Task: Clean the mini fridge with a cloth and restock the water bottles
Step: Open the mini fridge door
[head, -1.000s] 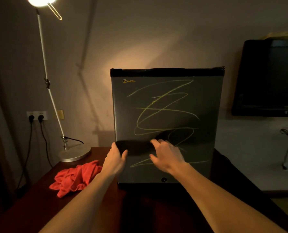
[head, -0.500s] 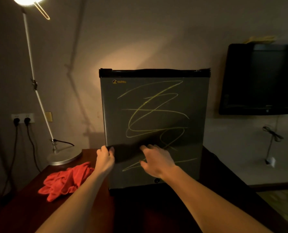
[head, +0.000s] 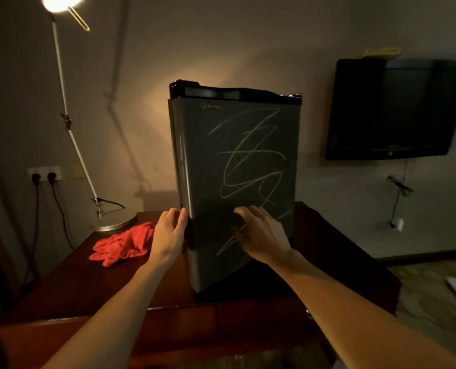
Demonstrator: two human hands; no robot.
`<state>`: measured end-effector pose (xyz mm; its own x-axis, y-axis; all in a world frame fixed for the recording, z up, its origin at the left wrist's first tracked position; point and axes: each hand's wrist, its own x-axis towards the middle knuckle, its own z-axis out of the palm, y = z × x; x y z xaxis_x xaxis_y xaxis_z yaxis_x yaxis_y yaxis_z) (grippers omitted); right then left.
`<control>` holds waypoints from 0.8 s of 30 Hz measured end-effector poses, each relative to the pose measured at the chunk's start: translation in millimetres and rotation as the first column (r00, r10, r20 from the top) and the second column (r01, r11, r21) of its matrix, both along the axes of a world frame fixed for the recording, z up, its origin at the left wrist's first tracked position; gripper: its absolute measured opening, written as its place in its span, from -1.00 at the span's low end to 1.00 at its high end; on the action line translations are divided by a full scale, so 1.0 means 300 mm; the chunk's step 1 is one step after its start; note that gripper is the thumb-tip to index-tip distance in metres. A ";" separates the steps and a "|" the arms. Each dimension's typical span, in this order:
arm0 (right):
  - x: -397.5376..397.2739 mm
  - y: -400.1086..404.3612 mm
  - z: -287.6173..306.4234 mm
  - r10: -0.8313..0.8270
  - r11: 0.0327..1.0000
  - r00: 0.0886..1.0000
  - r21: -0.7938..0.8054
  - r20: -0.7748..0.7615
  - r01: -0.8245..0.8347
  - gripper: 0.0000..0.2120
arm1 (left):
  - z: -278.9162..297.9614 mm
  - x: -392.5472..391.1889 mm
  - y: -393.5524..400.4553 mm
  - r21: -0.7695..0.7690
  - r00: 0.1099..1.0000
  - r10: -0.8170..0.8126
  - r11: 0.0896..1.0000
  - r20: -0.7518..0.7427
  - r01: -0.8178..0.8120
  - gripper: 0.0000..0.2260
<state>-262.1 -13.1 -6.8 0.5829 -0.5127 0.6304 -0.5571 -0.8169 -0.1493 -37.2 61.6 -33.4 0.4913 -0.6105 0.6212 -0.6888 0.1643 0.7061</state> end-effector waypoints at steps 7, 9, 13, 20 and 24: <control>-0.238 0.058 -0.048 -0.073 0.997 0.980 -0.014 0.186 0.077 -0.52 | 0.048 -0.281 0.106 -0.035 0.938 -0.167 0.982 0.303 0.186 -0.57; -0.316 0.060 -0.068 -0.076 0.997 0.968 -0.013 0.239 0.081 -0.51 | 0.059 -0.392 0.108 -0.049 0.894 -0.151 0.981 0.421 0.189 -0.58; -0.480 0.079 -0.119 -0.050 0.999 0.908 0.012 0.417 0.050 -0.60 | 0.058 -0.599 0.067 -0.065 0.824 -0.131 0.978 0.552 0.198 -0.56; -0.802 0.018 -0.199 -0.214 0.976 0.764 0.166 0.609 0.142 -0.57 | 0.040 -0.902 -0.029 -0.102 0.641 -0.311 0.847 0.702 0.522 -0.78; -0.939 -0.001 -0.199 -0.251 0.968 0.748 0.180 0.614 0.177 -0.55 | 0.007 -1.017 -0.096 -0.078 0.557 -0.370 0.780 0.744 0.621 -0.87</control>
<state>-543.7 -13.3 -66.4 -0.0574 -0.6591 0.7499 -0.4660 -0.6466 -0.6040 -342.2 33.0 -31.2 -0.4477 -0.3444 0.8252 -0.6713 0.7391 -0.0558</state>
